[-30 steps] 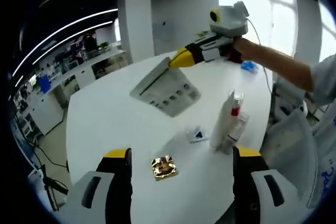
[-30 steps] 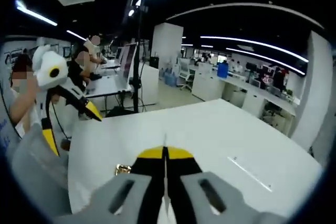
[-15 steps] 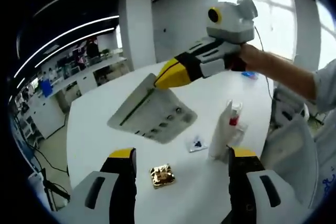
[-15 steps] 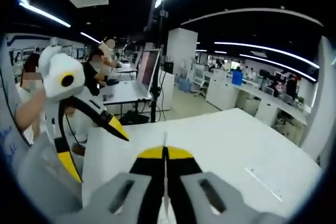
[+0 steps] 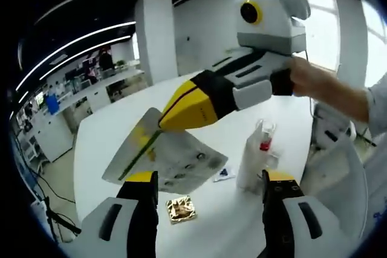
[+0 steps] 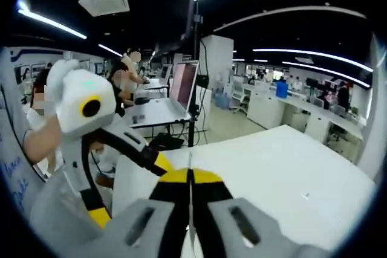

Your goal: Arrange the skincare products in the storage area until every visible bottle or jar stands upright without overlapping.

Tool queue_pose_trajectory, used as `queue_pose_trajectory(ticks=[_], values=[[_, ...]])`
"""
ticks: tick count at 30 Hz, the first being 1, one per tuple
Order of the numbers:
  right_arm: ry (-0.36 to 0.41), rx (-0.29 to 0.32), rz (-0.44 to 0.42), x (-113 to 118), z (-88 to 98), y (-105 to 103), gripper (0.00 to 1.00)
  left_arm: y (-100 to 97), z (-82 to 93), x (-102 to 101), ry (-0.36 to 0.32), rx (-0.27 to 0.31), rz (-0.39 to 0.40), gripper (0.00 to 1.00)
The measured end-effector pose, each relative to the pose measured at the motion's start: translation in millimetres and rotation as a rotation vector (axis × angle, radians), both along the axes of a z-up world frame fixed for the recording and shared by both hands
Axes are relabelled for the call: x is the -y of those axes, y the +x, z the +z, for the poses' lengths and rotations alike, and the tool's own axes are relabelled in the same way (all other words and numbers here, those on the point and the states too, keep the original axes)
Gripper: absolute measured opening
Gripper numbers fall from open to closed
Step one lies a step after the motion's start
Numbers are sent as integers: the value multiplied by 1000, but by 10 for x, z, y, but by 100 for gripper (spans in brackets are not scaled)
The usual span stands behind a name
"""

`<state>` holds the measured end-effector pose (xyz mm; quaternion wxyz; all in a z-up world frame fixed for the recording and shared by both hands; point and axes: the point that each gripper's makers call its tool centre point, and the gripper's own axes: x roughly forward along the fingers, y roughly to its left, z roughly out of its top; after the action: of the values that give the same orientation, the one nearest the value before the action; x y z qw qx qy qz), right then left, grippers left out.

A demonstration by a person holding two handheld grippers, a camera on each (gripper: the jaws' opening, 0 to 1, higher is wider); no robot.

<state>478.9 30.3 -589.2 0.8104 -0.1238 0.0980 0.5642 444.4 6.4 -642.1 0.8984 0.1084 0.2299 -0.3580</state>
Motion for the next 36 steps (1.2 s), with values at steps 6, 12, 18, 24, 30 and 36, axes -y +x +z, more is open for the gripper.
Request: queue_pose_trajectory(ticks=[6,12,18,24,30,36], values=[[36,-39,0,-73,-6,-100,1,54,-45,-4,-12,-3,37,67],[54,-68,26,-165,-22,-214,1,68,-63,-38,14,5,49,67],[71,-90,31,-238,-37,-274,1,85,-89,-67,49,12,64,66],[90,-101,39,-303,-32,-344,1,106,-115,-73,74,17,69,63],[121,-116,37,-324,11,-358,1,103,-141,-96,80,6,86,53],[149,-131,36,-312,41,-390,1,90,-179,-123,94,-4,89,42]])
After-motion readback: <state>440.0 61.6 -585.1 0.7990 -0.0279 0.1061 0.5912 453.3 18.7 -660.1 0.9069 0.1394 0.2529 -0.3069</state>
